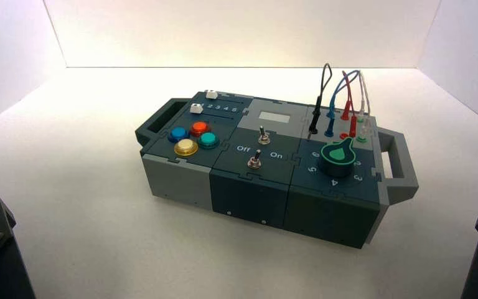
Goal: Pull the blue wire.
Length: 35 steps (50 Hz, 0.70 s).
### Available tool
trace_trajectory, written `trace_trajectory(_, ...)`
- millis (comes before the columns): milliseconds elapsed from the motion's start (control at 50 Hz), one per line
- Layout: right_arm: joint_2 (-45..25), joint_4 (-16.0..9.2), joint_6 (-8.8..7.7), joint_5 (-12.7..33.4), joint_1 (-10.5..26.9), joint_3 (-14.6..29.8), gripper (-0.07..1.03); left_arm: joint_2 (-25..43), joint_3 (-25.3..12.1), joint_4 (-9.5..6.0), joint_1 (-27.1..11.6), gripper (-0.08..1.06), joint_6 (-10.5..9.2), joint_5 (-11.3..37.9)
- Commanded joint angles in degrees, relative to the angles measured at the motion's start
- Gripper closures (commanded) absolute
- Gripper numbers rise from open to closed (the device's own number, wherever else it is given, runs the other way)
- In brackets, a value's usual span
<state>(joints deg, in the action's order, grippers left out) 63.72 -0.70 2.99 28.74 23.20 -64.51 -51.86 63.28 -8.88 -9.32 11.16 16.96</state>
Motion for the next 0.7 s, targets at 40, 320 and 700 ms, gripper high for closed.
trace_trajectory(40,-0.9,-0.4,0.09,-0.3,-0.1,1.2,0.82,0.4,-1.7,0.09,-0.2,0.55,0.09,-0.5)
trace_trajectory(320,-1.1,-1.3,0.09,-0.2,0.2,1.2,0.82,0.6,-1.5,0.00,-0.2,0.55,0.09,-0.5)
trace_trajectory(700,-4.3,-13.4,-0.53,11.1,2.5,5.7,0.77,4.4,-2.7,-0.09,-0.2,0.55,0.09,-0.6)
